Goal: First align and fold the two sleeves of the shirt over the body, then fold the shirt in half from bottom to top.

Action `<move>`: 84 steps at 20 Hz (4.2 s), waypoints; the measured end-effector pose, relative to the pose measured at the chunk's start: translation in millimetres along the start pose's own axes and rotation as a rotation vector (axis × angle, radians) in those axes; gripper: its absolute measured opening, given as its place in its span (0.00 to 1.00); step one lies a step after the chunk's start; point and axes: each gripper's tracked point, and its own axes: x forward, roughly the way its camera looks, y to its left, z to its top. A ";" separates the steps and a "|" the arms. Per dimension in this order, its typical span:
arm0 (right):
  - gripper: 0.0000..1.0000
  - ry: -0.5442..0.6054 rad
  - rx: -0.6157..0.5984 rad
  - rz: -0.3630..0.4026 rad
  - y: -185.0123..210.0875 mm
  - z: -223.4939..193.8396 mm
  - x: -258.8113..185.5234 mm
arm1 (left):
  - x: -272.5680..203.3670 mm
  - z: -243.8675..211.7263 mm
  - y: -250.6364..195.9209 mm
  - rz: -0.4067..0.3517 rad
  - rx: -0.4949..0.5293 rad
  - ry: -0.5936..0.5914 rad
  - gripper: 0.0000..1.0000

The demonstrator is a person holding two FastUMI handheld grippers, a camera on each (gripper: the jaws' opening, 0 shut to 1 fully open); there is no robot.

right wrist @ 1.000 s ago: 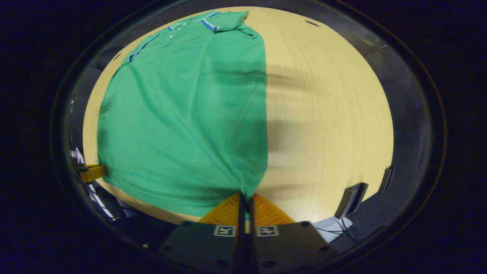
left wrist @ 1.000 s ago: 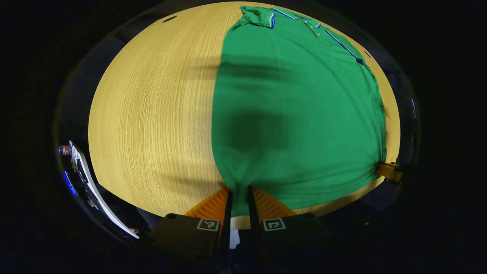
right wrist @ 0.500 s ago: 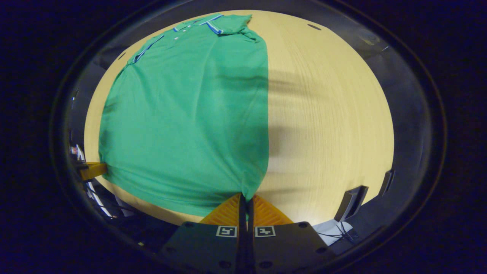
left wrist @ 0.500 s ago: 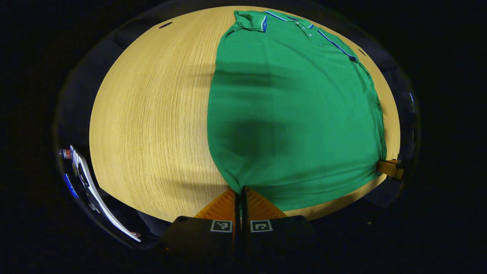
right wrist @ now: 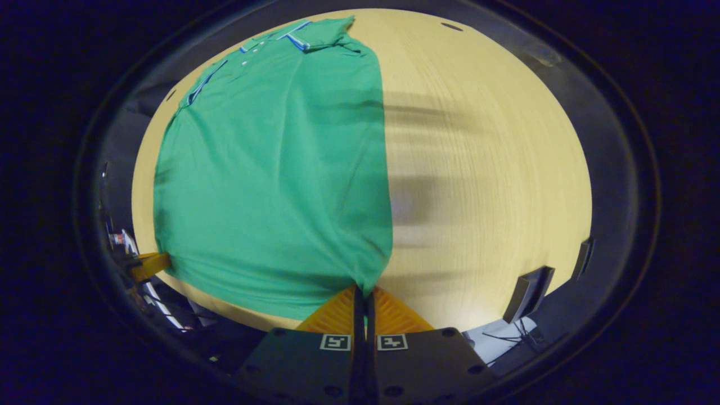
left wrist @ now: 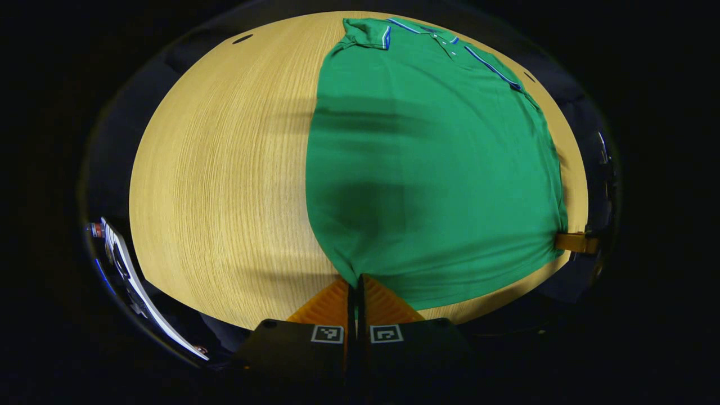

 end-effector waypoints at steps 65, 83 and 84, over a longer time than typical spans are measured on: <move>0.03 -0.599 0.093 0.175 38.5 477.6 -31.1 | 6.7 478.8 12.4 0.067 -0.021 -0.626 0.06; 1.00 -0.805 0.076 0.129 43.1 413.7 -183.3 | -141.0 422.0 23.4 0.051 -0.088 -0.791 0.94; 1.00 -0.836 0.070 0.109 39.3 403.7 -203.8 | -161.4 413.4 22.9 0.057 -0.070 -0.813 0.94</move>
